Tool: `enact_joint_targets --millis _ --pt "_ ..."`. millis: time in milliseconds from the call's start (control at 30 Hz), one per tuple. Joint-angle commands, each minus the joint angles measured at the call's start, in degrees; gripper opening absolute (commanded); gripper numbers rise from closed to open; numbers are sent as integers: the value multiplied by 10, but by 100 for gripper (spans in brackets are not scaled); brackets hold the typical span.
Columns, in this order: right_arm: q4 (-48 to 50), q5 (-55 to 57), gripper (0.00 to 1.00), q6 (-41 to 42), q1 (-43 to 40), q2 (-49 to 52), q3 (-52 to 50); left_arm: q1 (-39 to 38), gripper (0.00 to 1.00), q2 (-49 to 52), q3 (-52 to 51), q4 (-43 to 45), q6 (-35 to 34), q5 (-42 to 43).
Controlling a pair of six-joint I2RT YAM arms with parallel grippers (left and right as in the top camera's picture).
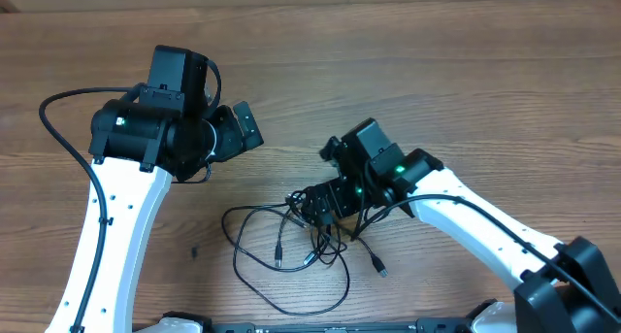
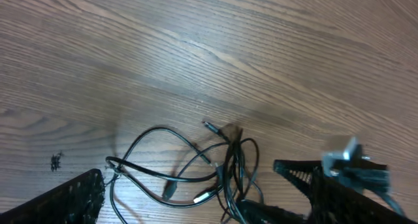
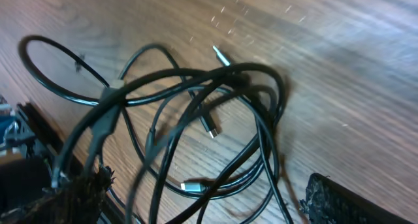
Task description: Untangle cables
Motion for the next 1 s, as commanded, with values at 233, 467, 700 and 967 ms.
enact_joint_targets --millis 233,467,700,967 --pt "-3 17 79 11 21 50 4 1 100 3 7 -11 13 -6" --pt "-6 18 4 50 23 62 4 1 100 3 7 -10 13 -6" --pt "-38 17 4 42 21 40 50 1 100 3 7 -10 13 -6" --pt "-100 59 4 -14 21 -55 196 1 100 3 7 -17 40 10"
